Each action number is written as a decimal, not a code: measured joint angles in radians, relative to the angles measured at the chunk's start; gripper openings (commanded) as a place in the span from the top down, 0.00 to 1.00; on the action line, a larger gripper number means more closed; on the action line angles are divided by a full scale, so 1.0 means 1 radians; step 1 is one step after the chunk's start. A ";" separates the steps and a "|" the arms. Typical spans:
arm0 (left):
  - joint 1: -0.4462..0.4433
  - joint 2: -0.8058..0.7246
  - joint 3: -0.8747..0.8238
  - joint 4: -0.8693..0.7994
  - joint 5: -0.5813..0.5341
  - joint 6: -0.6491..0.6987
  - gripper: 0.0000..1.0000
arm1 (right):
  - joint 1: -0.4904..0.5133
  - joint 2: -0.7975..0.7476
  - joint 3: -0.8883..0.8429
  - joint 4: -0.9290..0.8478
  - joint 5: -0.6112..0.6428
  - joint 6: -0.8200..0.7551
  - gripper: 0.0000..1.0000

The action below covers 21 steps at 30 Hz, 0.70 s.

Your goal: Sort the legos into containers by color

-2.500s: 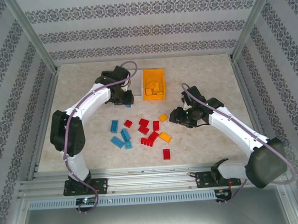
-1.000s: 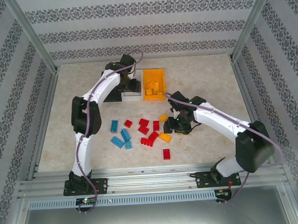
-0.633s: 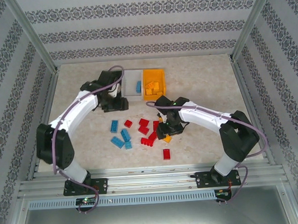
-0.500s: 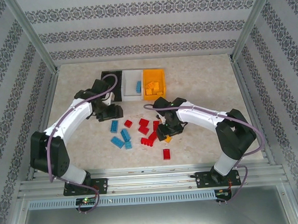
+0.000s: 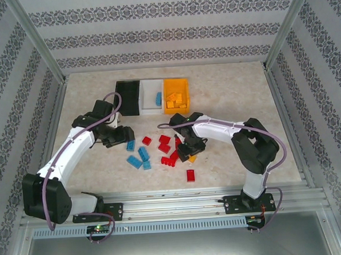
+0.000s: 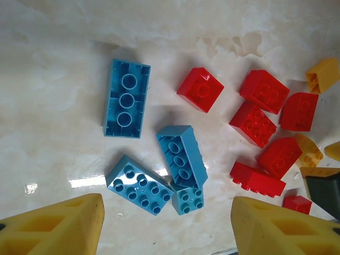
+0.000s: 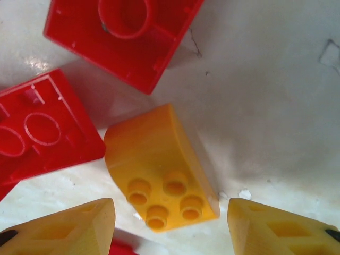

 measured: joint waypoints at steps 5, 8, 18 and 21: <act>0.004 -0.014 -0.002 0.000 0.003 -0.009 0.35 | 0.000 0.041 0.000 0.014 0.008 -0.009 0.54; 0.004 -0.016 -0.002 -0.001 0.003 -0.010 0.35 | 0.000 0.044 0.000 0.016 0.017 -0.009 0.65; 0.004 -0.018 -0.034 0.000 0.007 -0.021 0.35 | -0.111 -0.162 -0.042 0.029 -0.047 0.033 0.69; 0.004 -0.019 -0.046 0.000 0.006 -0.022 0.35 | -0.212 -0.254 -0.006 0.037 -0.116 0.097 0.69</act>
